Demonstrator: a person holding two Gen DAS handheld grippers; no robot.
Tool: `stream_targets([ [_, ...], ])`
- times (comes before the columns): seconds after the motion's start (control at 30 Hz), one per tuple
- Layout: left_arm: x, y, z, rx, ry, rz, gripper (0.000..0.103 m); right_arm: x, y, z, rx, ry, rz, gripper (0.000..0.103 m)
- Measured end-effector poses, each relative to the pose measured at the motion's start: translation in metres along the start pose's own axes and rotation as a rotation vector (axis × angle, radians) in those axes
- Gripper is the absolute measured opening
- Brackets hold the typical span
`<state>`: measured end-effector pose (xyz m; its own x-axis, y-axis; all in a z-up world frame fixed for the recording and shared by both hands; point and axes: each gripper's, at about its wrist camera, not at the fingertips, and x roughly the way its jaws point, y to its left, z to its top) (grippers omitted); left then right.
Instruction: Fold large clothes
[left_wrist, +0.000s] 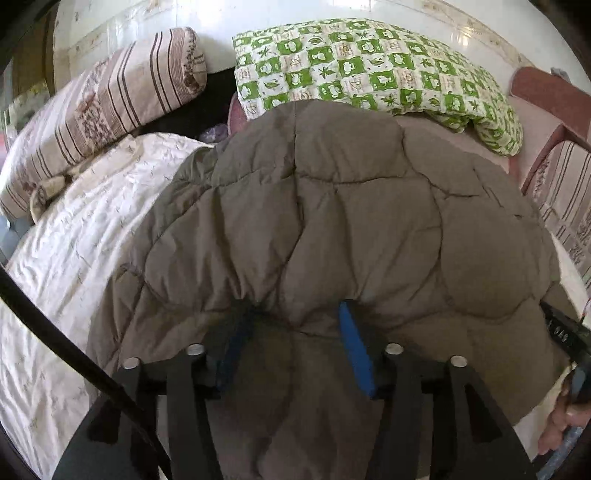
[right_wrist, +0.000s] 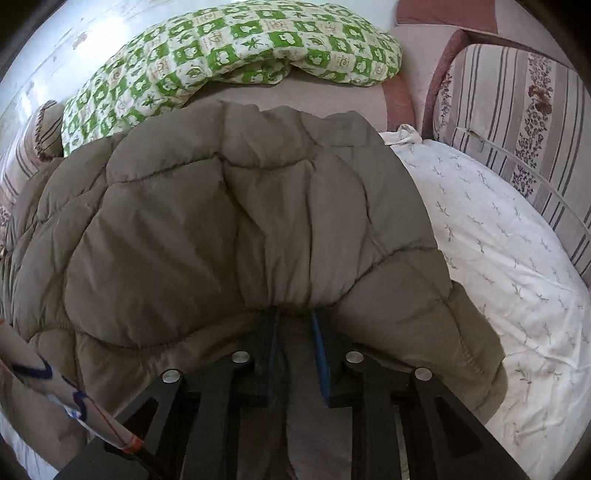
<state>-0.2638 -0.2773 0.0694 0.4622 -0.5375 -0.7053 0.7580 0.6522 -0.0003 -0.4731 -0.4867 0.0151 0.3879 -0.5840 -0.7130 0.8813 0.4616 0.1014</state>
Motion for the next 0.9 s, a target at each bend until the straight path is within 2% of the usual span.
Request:
stream_targets([
  [0.07,0.002,-0.003,-0.001,0.016,-0.004,0.021,0.058,-0.002,0.003,0.001,-0.032,-0.007,-0.016,0.021],
  [0.17,-0.001,-0.005,0.0,0.016,-0.014,0.039,0.058,-0.02,-0.004,0.005,0.03,-0.05,-0.006,0.02],
  [0.3,-0.019,-0.005,0.002,0.007,-0.075,0.05,0.058,-0.066,0.006,0.005,0.003,-0.228,-0.003,0.02],
  [0.33,-0.024,-0.005,0.002,0.003,-0.095,0.048,0.058,-0.078,0.012,0.003,-0.004,-0.261,0.046,0.02],
  [0.4,-0.033,-0.008,0.003,-0.006,-0.132,0.04,0.058,-0.086,0.03,-0.001,-0.03,-0.268,0.131,0.02],
  [0.47,-0.037,-0.012,0.002,-0.013,-0.152,0.035,0.058,-0.087,0.049,-0.008,-0.08,-0.266,0.214,0.02],
  [0.53,-0.029,-0.02,-0.002,0.002,-0.13,0.029,0.058,-0.079,0.068,-0.015,-0.139,-0.231,0.264,0.021],
  [0.6,-0.013,-0.027,-0.009,0.026,-0.082,0.046,0.06,-0.058,0.081,-0.02,-0.165,-0.159,0.254,0.022],
  [0.67,-0.002,-0.03,-0.012,0.044,-0.08,0.089,0.067,-0.033,0.086,-0.024,-0.186,-0.075,0.244,0.022],
  [0.77,0.003,-0.035,-0.013,0.066,-0.082,0.119,0.069,-0.019,0.078,-0.021,-0.135,-0.052,0.285,0.022],
  [0.9,0.006,-0.037,-0.014,0.062,-0.085,0.129,0.069,-0.015,0.081,-0.021,-0.146,-0.055,0.282,0.022],
])
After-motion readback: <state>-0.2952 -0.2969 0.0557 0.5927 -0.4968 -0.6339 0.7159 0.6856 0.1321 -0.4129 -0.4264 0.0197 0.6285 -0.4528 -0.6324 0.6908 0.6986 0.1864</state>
